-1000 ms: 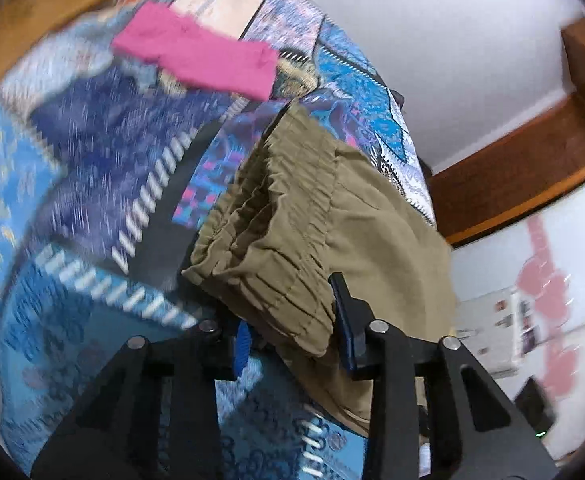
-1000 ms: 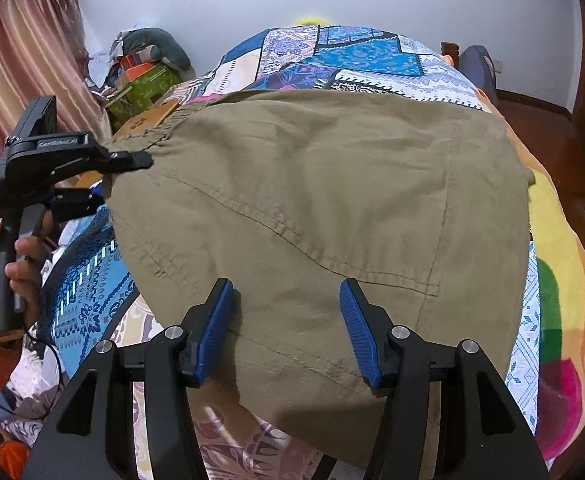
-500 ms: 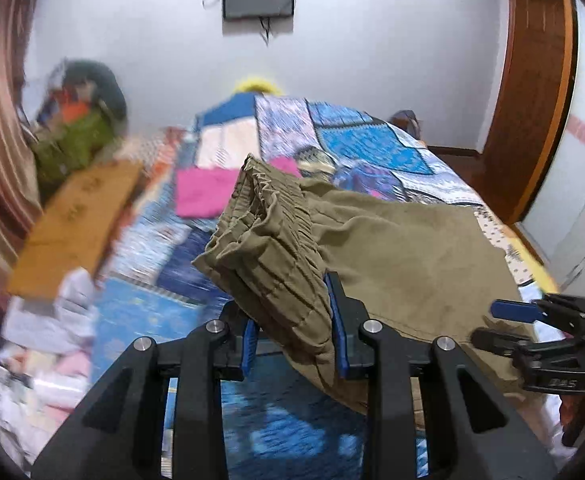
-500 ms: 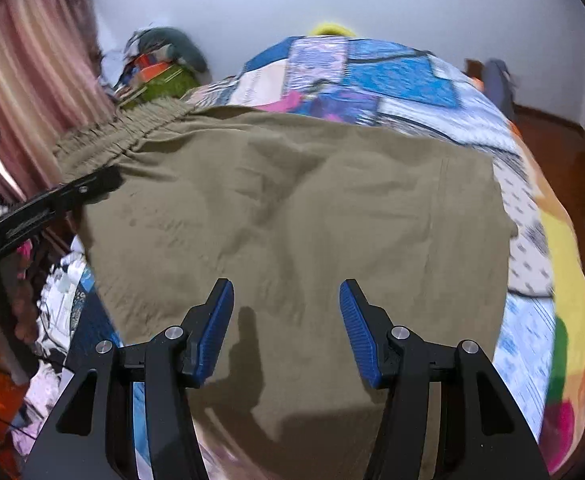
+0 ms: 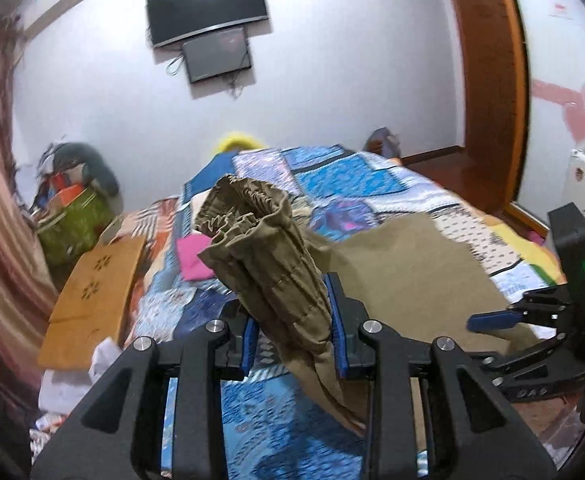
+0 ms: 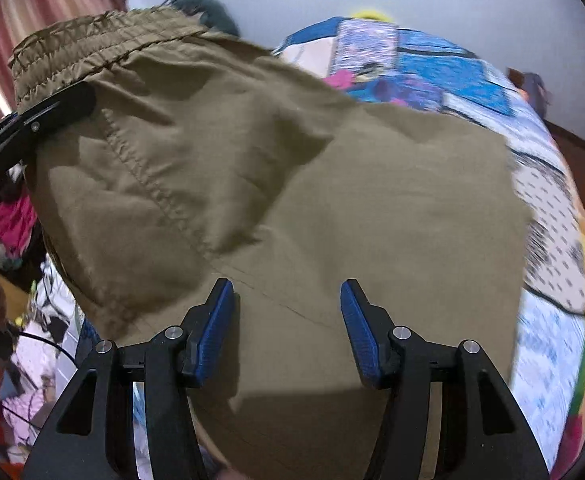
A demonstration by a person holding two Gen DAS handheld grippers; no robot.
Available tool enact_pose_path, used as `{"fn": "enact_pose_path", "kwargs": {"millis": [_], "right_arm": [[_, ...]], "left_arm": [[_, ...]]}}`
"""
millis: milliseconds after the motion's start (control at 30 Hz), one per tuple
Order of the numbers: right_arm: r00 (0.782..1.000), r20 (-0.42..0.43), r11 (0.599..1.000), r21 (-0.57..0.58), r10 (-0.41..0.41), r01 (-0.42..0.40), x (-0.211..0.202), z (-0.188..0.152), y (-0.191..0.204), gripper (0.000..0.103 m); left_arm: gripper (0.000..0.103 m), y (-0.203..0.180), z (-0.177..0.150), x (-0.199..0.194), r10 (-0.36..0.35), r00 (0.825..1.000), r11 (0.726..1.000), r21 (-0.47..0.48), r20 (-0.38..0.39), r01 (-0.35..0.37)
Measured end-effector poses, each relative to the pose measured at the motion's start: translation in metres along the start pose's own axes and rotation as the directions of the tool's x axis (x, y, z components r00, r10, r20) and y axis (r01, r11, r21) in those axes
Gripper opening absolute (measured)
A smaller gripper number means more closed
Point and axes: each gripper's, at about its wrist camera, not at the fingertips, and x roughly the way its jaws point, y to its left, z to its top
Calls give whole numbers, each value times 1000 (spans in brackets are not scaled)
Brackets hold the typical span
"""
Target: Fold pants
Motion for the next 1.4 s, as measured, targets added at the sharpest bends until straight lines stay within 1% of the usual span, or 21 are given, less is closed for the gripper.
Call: {"fn": "enact_pose_path", "kwargs": {"millis": [100, 267, 367, 467, 567, 700, 833, 967, 1033, 1100, 1133, 1200, 1267, 1300, 1333, 1400], "right_arm": [[998, 18, 996, 67, -54, 53, -25, -18, -29, 53], [991, 9, 979, 158, -130, 127, -53, -42, -72, 53], [990, -10, 974, 178, -144, 143, -53, -55, -84, 53], [991, -40, 972, 192, -131, 136, -43, -61, -89, 53], [994, -14, 968, 225, -107, 108, -41, -70, -92, 52], [996, 2, 964, 252, -91, 88, -41, -71, -94, 52], [996, 7, 966, 247, -84, 80, -42, -73, -93, 52], [996, 10, 966, 245, -84, 79, -42, -74, -93, 53], [996, 12, 965, 249, -83, 77, -43, -75, -93, 53], [996, 24, 964, 252, -89, 81, -47, -76, -93, 53], [995, 32, 964, 252, -97, 86, -49, -77, -93, 53], [992, 52, 961, 257, -119, 102, -57, -78, -94, 53], [989, 73, 957, 271, -132, 108, -66, -78, -96, 53], [986, 86, 953, 281, -141, 112, -72, -78, -98, 53], [984, 98, 950, 288, -152, 118, -79, -78, -100, 53], [979, 116, 948, 292, -167, 127, -88, -76, -103, 53]], "left_arm": [[31, -17, 11, -3, -36, 999, 999, 26, 18, 35], [31, -47, 23, -5, -103, 994, 993, 63, 26, 102], [30, -63, 28, -3, -146, 989, 987, 74, 13, 145], [30, -80, 30, 1, -190, 982, 978, 90, -9, 190], [30, -98, 29, 10, -236, 971, 964, 111, -48, 240], [30, -122, 25, 18, -288, 952, 944, 136, -107, 301], [30, -142, 15, 30, -338, 924, 923, 130, -179, 363], [30, -160, -1, 43, -354, 901, 906, 148, -251, 397], [30, -167, -7, 45, -357, 893, 899, 160, -274, 408], [31, -172, -12, 44, -354, 893, 896, 173, -278, 410], [33, -172, -14, 43, -351, 895, 896, 180, -276, 407], [39, -174, -14, 41, -349, 895, 893, 191, -276, 408], [53, -174, -13, 37, -379, 880, 880, 182, -287, 439], [56, -174, -12, 35, -390, 875, 877, 175, -286, 448], [61, -173, -11, 31, -395, 876, 876, 174, -277, 451], [63, -170, -7, 22, -392, 885, 878, 185, -250, 441]]}}
